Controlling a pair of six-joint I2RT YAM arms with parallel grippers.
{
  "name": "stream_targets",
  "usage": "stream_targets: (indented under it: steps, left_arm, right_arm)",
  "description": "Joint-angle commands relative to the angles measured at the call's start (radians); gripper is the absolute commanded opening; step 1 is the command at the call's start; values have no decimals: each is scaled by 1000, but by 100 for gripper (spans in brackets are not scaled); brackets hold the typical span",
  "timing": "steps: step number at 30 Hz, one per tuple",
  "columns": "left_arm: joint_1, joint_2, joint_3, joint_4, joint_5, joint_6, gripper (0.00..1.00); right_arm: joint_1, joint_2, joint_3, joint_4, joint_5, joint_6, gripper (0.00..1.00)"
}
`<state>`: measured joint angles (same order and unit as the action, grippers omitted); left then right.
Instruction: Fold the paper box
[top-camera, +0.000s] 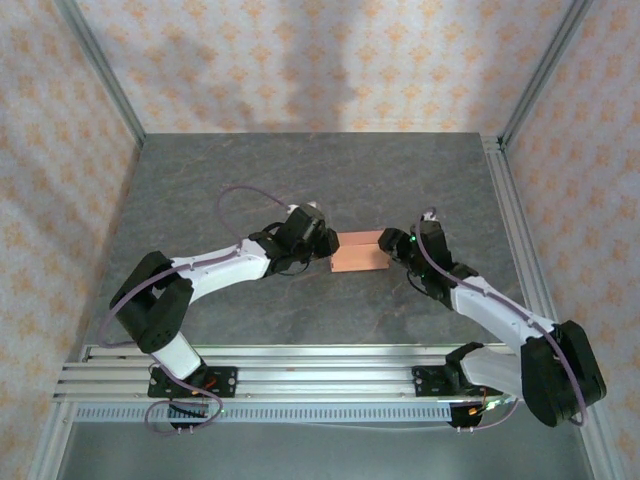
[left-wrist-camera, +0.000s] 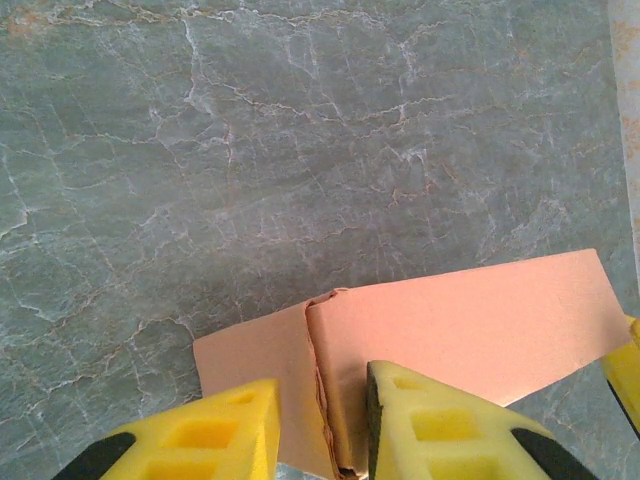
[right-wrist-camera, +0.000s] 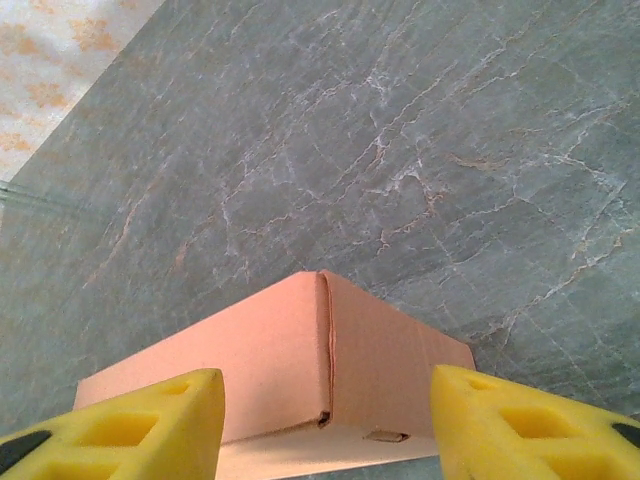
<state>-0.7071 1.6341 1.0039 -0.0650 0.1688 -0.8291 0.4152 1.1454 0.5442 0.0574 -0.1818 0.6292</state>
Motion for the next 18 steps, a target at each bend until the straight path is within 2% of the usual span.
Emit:
stream_targets:
  steps: [1, 7, 13, 15, 16, 17, 18]
  left_arm:
    - [-5, 52, -80, -226, -24, 28, 28]
    - [-7, 46, -84, -234, -24, 47, 23]
    - [-11, 42, -82, -235, -17, 57, 18]
    - [-12, 41, -80, -236, -17, 60, 14]
    - [-14, 42, -78, -236, -18, 61, 14]
    - [-15, 42, -78, -236, -18, 62, 14]
    - [-15, 42, -78, -237, -18, 62, 13]
  right_arm:
    - [-11, 33, 26, -49, 25, 35, 49]
    - [-12, 71, -64, -6, -6, 53, 26]
    - [-13, 8, -103, -18, -9, 56, 6]
    - [-12, -9, -94, -19, -13, 44, 6]
    - [-13, -14, -85, -19, -18, 39, 8]
    - [-13, -18, -74, -16, -28, 33, 14]
    - [-12, -21, -60, -12, -38, 28, 24]
